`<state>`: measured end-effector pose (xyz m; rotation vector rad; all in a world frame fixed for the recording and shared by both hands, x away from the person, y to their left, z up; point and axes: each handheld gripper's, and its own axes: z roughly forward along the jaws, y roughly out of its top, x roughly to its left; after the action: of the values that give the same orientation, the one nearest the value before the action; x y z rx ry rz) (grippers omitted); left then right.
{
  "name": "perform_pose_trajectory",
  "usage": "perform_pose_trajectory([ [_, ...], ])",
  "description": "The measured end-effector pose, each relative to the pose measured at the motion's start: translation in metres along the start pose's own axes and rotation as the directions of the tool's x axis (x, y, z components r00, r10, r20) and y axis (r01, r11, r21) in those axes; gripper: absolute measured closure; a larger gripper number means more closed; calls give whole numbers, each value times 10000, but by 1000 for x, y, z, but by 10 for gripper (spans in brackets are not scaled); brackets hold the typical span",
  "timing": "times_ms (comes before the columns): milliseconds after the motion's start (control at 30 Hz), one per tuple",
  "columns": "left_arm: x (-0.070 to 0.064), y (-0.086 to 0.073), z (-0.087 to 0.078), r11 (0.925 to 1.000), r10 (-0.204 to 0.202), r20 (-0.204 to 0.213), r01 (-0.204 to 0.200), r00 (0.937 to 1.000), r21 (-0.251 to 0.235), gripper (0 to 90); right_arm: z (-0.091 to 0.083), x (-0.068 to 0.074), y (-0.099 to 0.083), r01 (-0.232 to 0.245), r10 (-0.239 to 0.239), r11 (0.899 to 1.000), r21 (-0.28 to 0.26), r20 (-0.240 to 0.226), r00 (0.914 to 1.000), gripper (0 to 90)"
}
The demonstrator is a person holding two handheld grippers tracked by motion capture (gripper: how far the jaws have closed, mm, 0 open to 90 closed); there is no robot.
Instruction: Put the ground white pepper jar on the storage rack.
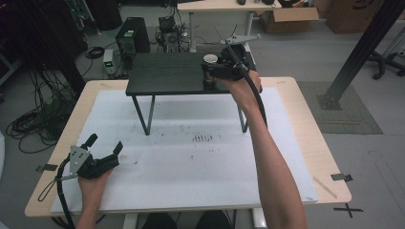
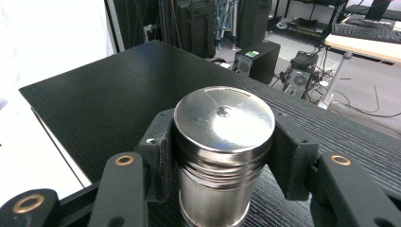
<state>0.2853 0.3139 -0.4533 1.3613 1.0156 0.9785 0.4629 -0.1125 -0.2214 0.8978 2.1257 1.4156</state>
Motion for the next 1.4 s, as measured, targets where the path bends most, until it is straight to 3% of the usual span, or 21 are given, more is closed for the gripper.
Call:
perform_pose_trajectory([
  [600, 0, 0, 0, 10000, -5, -1, 5, 10000, -6, 41, 1, 0, 0, 111, -111, 9999, -13, -14, 9999, 472],
  [800, 0, 0, 0, 10000, -1, 0, 1, 10000, -5, 42, 3, 1, 0, 150, -153, 9998, -120, -227, 9996, 351],
  [933, 0, 0, 0, 10000, -17, 2, 17, 10000, -17, 41, 5, 3, -1, 146, -151, 9997, -206, -246, 9996, 170],
  [967, 0, 0, 0, 10000, -18, 3, 18, 10000, -17, 41, 5, 5, -2, 240, -241, 9993, -282, -26, 9997, 78],
  [1000, 0, 0, 0, 10000, -18, 3, 18, 10000, -17, 41, 5, 5, -2, 230, -230, 9992, -323, 11, 9997, 51],
  [1100, 0, 0, 0, 10000, -13, -1, 13, 10000, -17, 42, 5, 6, -2, 146, -147, 9989, -436, -28, 9999, 0],
  [1400, 0, 0, 0, 10000, -1, -7, 1, 10000, 4, 42, 2, 6, -4, 173, -176, 9992, -362, -74, 9998, 0],
])
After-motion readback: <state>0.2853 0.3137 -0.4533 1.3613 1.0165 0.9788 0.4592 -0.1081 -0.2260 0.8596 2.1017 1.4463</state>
